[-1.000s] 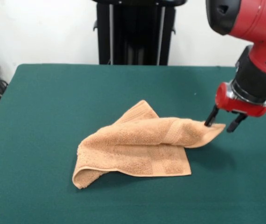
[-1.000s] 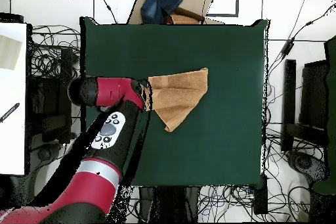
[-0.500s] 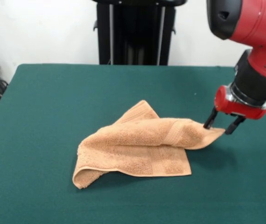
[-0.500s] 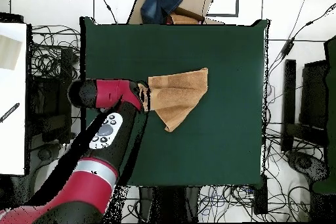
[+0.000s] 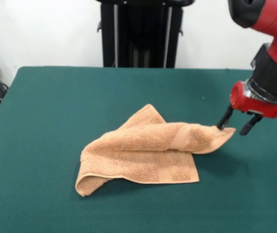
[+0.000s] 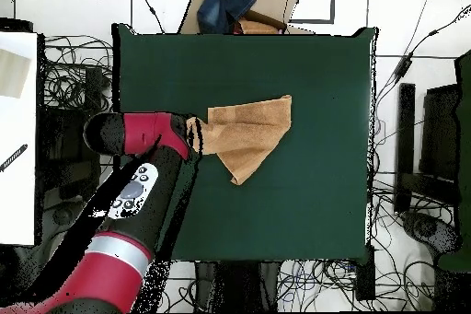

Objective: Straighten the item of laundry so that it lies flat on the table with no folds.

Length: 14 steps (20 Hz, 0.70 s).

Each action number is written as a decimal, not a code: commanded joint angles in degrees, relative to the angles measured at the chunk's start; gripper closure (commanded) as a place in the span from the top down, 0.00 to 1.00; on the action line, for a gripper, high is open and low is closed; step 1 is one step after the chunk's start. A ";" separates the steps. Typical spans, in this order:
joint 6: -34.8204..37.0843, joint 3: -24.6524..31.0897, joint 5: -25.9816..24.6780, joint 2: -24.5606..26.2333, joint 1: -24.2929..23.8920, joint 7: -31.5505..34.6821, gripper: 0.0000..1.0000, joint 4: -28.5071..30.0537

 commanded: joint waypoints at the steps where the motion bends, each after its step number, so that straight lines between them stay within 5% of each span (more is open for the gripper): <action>1: 2.13 0.23 0.11 -1.51 0.59 15.39 1.00 2.30; 14: 1.30 -0.38 -0.36 -2.81 1.12 15.13 1.00 3.95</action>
